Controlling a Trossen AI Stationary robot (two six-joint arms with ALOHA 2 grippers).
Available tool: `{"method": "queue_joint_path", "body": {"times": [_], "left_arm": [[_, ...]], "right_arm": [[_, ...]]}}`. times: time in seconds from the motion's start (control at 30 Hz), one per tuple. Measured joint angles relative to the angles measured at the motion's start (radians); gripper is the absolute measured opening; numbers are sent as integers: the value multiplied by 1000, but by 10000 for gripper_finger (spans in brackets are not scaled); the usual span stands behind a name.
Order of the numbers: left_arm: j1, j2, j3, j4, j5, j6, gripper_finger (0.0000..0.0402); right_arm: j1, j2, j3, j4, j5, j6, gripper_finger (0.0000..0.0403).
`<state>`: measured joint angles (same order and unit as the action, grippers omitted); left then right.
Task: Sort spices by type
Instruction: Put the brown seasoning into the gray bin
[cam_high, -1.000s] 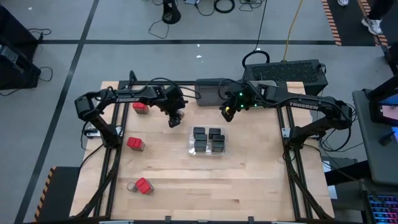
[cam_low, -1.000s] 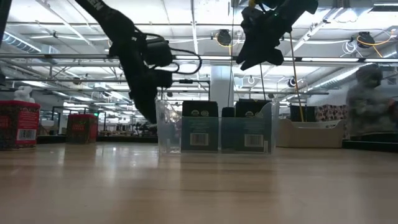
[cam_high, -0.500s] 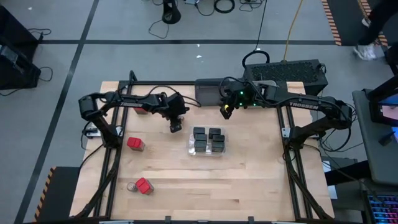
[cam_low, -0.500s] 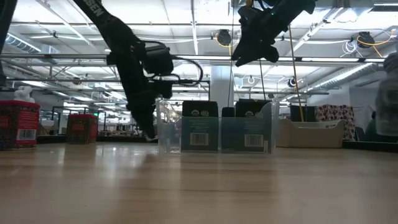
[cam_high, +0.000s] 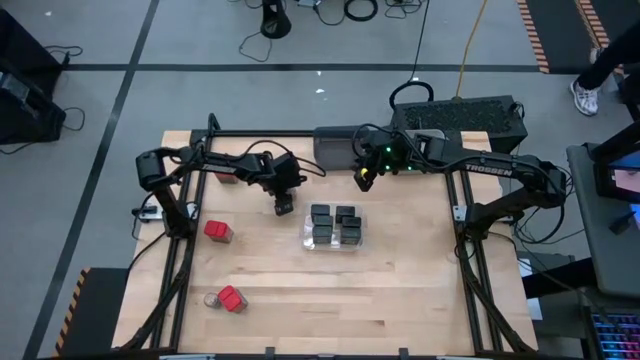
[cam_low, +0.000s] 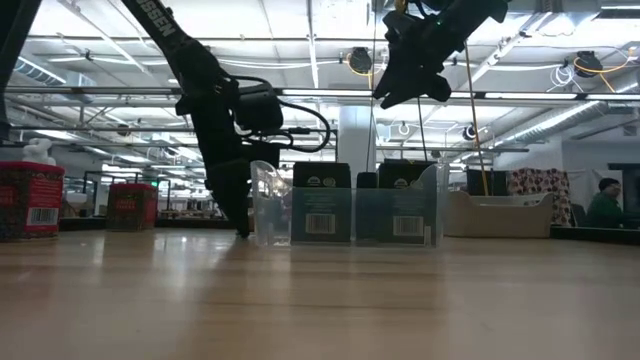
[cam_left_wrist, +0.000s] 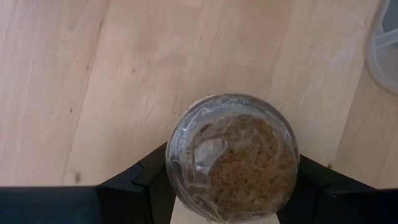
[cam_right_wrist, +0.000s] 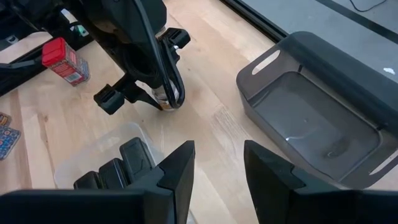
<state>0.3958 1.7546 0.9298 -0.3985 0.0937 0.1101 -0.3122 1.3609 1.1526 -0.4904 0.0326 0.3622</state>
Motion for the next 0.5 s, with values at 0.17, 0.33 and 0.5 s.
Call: {"method": "queue_joint_path", "body": {"times": [0.17,0.33,0.5], "left_arm": [[-1,0,0,-1,2,0,211],[-1,0,-1,-3,3,0,211],[-1,0,-1,-4,5,0,211]], "right_arm": [[0,0,0,0,0,0,121],[-3,0,0,0,1,-8,121],[-20,0,0,0,2,-12,121]]}}
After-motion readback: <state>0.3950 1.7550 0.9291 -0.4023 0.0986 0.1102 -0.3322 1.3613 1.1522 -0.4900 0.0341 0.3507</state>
